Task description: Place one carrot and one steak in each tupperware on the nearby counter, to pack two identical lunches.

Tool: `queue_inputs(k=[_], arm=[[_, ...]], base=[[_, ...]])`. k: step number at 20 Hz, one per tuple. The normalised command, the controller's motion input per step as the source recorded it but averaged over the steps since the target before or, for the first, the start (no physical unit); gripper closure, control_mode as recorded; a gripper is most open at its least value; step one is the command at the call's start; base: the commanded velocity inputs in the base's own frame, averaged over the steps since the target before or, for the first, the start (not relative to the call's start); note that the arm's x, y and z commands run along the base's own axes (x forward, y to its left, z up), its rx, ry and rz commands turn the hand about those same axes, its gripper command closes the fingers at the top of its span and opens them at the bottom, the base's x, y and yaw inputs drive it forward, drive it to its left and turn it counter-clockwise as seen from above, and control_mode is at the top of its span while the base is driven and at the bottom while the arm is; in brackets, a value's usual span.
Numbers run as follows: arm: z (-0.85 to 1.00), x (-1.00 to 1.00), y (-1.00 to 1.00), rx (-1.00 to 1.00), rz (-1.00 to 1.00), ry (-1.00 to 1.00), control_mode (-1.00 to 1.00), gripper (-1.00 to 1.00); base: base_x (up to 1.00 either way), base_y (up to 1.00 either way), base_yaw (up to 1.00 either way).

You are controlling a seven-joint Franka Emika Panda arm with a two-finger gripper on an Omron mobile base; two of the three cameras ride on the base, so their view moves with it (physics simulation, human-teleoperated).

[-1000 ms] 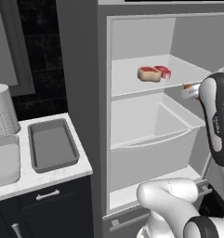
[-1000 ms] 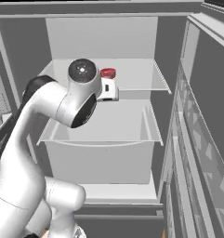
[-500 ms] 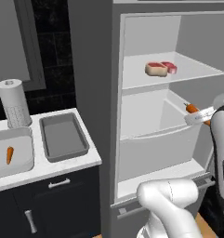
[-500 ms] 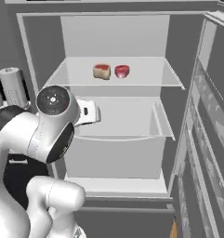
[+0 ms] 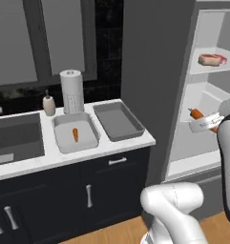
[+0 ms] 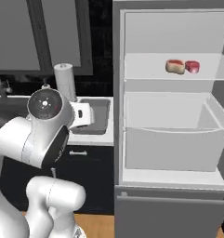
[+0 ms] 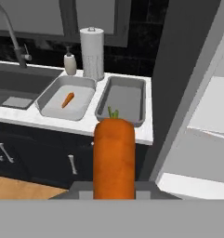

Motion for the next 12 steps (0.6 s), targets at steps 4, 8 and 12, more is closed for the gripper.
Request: queue_inputs(k=[4, 8, 12], arm=[[0.00, 0.00, 0.00, 0.00, 0.00, 0.00, 1.00, 1.00], [0.00, 0.00, 0.00, 0.00, 0.00, 0.00, 1.00, 1.00], [-0.15, 0.34, -0.09, 0.00, 0.00, 0.07, -1.00, 1.00]], base=[[0.71, 1.00, 0.00], [0.86, 0.36, 0.00], [0.41, 0.00, 0.00]])
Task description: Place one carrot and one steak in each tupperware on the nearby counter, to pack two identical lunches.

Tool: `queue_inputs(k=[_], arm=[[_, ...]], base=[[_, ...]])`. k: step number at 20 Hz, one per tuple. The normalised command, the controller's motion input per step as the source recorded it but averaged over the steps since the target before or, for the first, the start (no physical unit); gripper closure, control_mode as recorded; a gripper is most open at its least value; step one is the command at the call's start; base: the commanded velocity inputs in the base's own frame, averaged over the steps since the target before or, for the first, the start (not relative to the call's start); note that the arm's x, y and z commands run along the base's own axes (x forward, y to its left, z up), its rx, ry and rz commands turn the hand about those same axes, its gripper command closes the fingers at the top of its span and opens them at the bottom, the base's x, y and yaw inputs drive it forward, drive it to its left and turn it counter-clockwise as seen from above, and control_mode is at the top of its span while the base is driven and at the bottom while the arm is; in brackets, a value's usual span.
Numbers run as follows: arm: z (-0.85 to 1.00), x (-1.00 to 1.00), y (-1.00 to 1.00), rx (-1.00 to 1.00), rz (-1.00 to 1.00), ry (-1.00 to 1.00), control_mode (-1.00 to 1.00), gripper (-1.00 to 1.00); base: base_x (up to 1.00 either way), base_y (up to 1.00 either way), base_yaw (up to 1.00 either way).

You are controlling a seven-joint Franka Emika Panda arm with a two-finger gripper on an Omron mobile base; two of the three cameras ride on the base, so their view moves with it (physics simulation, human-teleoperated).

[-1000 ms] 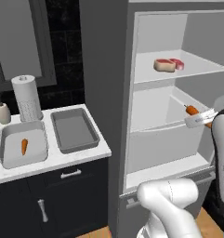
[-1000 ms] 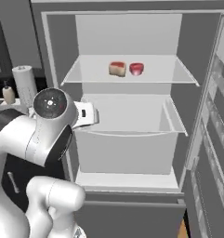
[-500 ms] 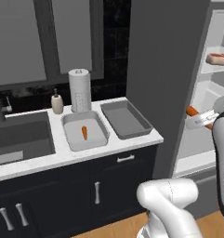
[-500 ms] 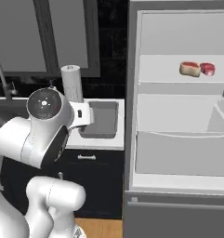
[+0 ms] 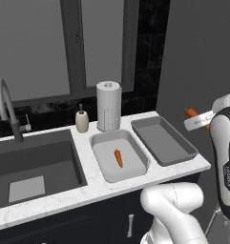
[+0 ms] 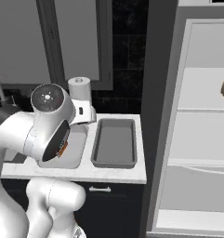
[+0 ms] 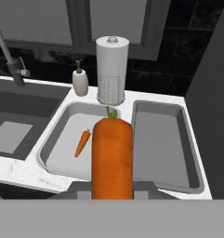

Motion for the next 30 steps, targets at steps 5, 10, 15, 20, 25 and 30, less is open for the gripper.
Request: queue_inputs(k=[5, 10, 15, 20, 25, 30], arm=[[-0.82, 0.76, -0.10, -0.04, 0.00, 0.25, -1.00, 1.00], [-1.00, 0.76, -0.01, -0.01, 0.00, 0.22, -1.00, 1.00], [-0.98, 0.63, -0.25, 0.00, 0.00, 0.11, -1.00, 1.00], [-0.79, 0.64, -0.15, -0.05, 0.00, 0.03, -1.00, 1.00], [-0.53, 0.63, -0.01, -0.10, 0.00, 0.08, -1.00, 1.00], [-0.27, 0.49, -0.25, 0.00, 0.00, 0.01, -1.00, 1.00]], base=[[0.00, 0.00, 0.00], [0.00, 0.00, 0.00], [0.00, 0.00, 0.00], [0.00, 0.00, 0.00], [0.00, 0.00, 0.00], [0.00, 0.00, 0.00]])
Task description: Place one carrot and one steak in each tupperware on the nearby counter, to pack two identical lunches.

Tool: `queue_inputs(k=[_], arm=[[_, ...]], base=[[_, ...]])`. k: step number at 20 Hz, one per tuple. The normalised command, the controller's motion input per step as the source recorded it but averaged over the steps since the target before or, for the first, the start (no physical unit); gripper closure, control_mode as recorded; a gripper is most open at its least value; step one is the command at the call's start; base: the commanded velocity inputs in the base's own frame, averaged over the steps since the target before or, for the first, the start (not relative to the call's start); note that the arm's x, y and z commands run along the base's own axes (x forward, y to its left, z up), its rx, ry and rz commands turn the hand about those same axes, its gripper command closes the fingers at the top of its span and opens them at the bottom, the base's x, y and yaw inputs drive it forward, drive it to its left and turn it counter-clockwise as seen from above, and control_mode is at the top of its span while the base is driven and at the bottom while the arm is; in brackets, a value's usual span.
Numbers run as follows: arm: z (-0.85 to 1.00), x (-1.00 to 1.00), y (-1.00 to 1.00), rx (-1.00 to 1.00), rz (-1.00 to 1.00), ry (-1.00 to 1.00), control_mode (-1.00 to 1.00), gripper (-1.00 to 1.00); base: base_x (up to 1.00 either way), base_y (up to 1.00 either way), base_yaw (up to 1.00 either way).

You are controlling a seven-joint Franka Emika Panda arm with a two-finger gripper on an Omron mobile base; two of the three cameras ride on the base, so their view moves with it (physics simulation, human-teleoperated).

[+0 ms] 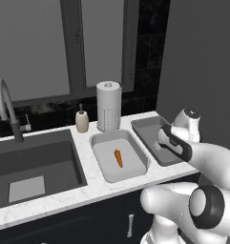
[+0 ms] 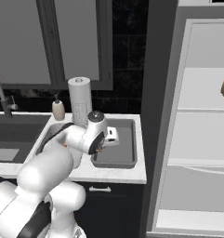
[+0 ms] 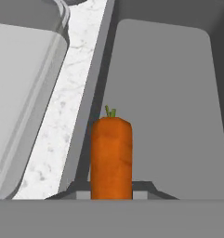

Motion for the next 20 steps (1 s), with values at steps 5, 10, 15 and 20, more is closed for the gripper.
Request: queue_inputs(k=[5, 10, 15, 20], arm=[[-0.30, 0.44, -0.34, 0.03, 0.00, 0.00, -1.00, 1.00], [-0.46, 0.42, -0.09, 0.00, 0.00, 0.03, -1.00, 1.00], [-0.40, 0.34, -0.01, 0.00, 0.00, 0.07, -1.00, 1.00], [-0.36, 0.19, 0.00, 0.00, 0.00, 0.15, -1.00, -1.00]], base=[[0.00, 0.00, 0.00], [0.00, 0.00, 0.00], [0.00, 0.00, 0.00], [0.00, 0.00, 0.00]])
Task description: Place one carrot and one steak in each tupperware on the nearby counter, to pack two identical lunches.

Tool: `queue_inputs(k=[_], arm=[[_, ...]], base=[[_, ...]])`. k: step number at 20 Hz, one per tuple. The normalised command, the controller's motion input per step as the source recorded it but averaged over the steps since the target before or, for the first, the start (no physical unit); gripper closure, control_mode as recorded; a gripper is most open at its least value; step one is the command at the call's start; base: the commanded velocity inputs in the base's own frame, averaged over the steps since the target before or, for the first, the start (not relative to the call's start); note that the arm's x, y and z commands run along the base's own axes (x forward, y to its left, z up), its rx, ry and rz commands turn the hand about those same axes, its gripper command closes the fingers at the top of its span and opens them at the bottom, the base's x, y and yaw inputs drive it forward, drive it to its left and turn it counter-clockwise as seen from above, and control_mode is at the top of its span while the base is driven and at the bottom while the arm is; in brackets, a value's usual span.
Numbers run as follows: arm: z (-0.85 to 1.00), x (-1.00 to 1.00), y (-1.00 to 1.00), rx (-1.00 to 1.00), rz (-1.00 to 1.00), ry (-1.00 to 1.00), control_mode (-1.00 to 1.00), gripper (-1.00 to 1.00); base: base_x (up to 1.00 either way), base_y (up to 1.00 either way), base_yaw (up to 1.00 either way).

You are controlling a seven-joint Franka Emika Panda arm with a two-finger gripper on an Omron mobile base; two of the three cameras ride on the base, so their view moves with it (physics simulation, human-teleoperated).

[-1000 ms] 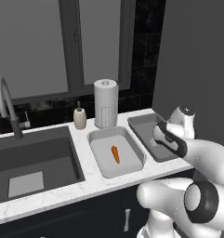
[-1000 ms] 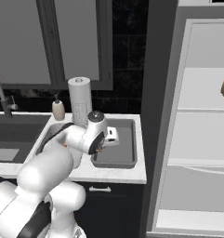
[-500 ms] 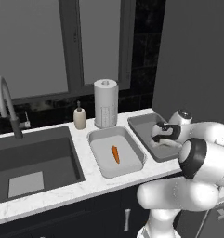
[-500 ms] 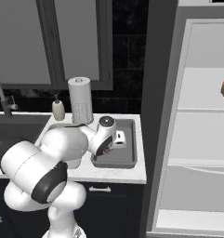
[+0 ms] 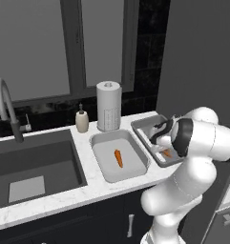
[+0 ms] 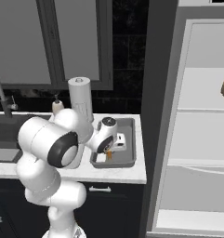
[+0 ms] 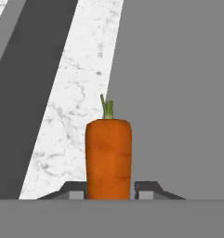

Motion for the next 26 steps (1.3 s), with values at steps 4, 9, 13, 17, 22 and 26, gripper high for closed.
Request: queue_inputs(k=[4, 9, 13, 17, 22, 26], arm=[[0.10, -0.24, 0.00, 0.00, 0.00, 0.02, -1.00, -1.00], [0.58, -0.60, 0.02, 0.00, 0.00, -0.07, -1.00, -1.00], [0.70, -0.70, 0.17, 0.00, 0.00, -0.09, -1.00, -1.00], [0.70, -0.78, 0.34, 0.00, 0.00, -0.01, -1.00, -1.00], [0.74, -0.81, 0.32, 0.00, 0.00, 0.00, -1.00, -1.00], [0.60, -0.87, 0.18, 0.00, 0.00, 0.00, -1.00, -1.00]], base=[[0.00, 0.00, 0.00], [0.00, 0.00, 0.00], [0.00, 0.00, 0.00], [0.00, 0.00, 0.00], [0.00, 0.00, 0.00], [0.00, 0.00, 0.00]])
